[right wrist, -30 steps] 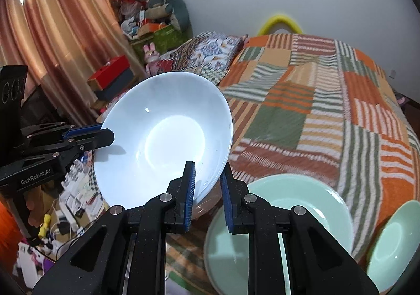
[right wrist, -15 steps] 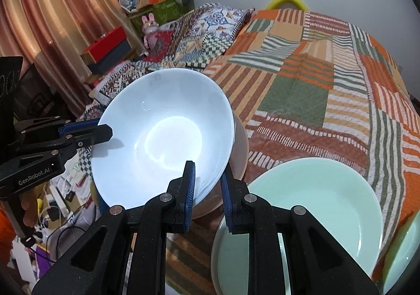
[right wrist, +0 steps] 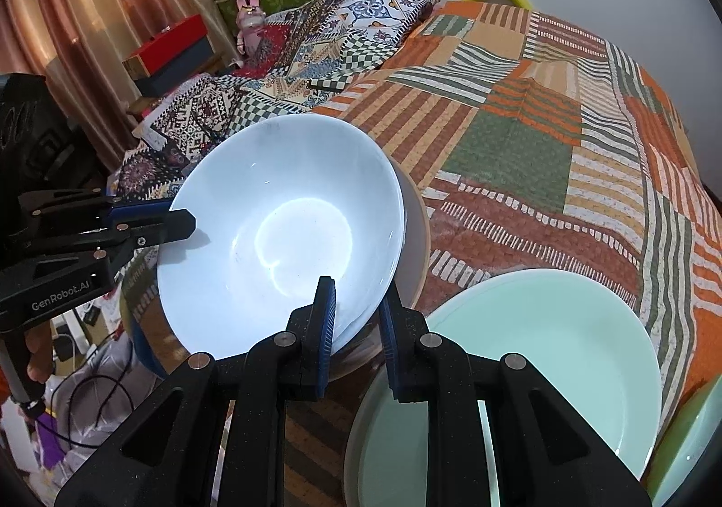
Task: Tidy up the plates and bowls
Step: 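Lift the white bowl with the left tool and carry it over the pink bowl, then lower the white bowl into the pink bowl and open the left tool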
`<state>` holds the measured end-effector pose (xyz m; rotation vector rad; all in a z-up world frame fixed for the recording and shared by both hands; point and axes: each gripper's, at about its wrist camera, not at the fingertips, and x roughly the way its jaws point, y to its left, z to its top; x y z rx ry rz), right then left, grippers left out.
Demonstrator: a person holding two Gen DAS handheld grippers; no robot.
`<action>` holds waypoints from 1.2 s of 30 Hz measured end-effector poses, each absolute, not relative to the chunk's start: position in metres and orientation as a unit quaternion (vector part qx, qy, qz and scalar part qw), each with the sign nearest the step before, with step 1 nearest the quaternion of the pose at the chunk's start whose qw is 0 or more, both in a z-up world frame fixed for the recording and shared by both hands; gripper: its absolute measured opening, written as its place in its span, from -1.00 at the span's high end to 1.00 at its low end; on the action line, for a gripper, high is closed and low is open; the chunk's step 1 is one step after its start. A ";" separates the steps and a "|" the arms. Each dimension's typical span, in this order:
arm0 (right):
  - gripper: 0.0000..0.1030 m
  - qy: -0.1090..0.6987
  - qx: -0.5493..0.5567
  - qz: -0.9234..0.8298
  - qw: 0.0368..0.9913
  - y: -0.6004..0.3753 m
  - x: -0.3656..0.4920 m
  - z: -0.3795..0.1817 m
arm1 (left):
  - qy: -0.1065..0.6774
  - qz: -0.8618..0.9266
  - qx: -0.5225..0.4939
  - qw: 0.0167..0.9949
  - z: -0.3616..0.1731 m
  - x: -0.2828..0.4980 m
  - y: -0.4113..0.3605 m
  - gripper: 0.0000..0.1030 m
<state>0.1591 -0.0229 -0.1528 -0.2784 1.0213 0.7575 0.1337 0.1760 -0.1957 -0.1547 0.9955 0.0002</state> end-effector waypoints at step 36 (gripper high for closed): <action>0.34 0.447 -0.111 0.340 0.820 -0.049 0.162 -0.119 | 0.449 0.022 -0.046 0.892 -0.167 0.134 0.166 0.63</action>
